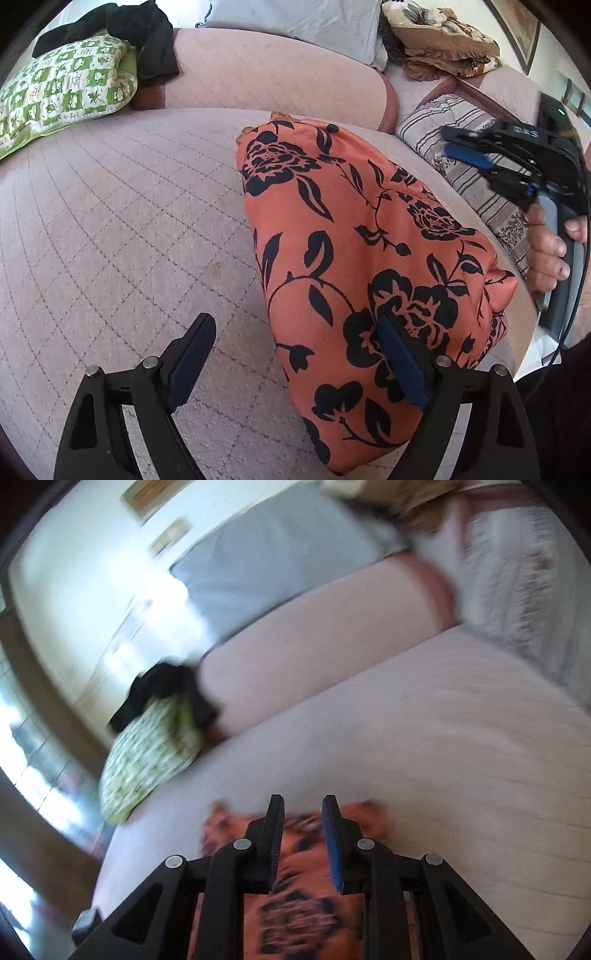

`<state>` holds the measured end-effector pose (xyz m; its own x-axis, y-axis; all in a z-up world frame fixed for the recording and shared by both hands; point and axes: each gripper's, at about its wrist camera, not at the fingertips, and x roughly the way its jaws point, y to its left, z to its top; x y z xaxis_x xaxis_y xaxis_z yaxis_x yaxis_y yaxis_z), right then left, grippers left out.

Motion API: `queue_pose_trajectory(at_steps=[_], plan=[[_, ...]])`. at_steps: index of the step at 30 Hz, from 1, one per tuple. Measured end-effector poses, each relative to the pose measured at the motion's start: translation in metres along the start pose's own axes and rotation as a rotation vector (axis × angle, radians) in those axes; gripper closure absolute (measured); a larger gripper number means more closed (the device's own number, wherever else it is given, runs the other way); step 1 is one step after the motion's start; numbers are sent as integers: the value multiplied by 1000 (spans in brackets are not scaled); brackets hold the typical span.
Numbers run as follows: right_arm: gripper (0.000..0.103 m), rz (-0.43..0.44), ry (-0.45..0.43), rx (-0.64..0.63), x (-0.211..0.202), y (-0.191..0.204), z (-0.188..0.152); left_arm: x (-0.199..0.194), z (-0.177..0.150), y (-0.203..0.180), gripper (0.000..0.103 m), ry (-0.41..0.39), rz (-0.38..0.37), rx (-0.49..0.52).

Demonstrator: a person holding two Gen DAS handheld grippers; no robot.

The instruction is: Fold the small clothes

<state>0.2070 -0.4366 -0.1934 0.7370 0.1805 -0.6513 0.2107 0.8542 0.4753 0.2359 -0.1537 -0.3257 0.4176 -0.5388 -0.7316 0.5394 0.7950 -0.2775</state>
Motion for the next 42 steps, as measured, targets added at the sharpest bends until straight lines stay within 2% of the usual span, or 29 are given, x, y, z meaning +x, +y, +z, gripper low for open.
queue_pose_trajectory(at_steps=[2, 4, 5, 6, 7, 9, 12, 15, 18, 21, 22, 25, 27, 30, 34, 37, 42], plan=[[79, -15, 110, -15, 23, 3, -10, 0, -1, 1, 14, 2, -7, -6], [79, -98, 240, -2, 50, -11, -21, 1, -1, 3, 14, 6, -15, -12], [79, -132, 348, 35, 75, -24, -28, 1, -1, 4, 14, 12, -16, -10], [79, -105, 392, 98, 85, -38, -35, 1, -1, 4, 14, 9, -11, -7], [79, -72, 369, 141, 80, -43, -33, 0, -1, 4, 13, 8, -13, -4], [79, -44, 379, 192, 64, -46, -29, -2, 1, 4, 13, 9, -6, 3], [79, -44, 362, 154, 34, -39, -41, -6, 6, 5, 13, 12, 2, 4], [79, 3, 384, 87, 10, -24, -45, -18, 11, 7, 14, -40, 11, -3], [79, -99, 405, 6, -3, -24, -71, -23, 11, 10, 14, -74, -3, -18], [79, -132, 402, -45, -19, -23, -98, -7, 5, 6, 13, -3, 75, 42], [79, -146, 409, -74, -24, -20, -103, -5, 4, 6, 13, -2, 82, 45], [79, -205, 437, -173, -34, -8, -116, -6, 6, 7, 13, 6, 62, 32], [79, -244, 481, -230, -34, 0, -114, -6, 6, 11, 13, 12, 55, 21], [79, -286, 536, -279, -25, 20, -95, -7, 6, 11, 13, 2, 78, 27], [79, -199, 456, -281, -4, 55, -54, -8, 6, 3, 13, -7, 99, 64], [79, -154, 463, -261, 41, 73, -32, -7, 7, 3, 13, -5, 95, 64], [79, -75, 473, -137, 125, 77, -15, -6, 8, 1, 13, -7, 98, 75]])
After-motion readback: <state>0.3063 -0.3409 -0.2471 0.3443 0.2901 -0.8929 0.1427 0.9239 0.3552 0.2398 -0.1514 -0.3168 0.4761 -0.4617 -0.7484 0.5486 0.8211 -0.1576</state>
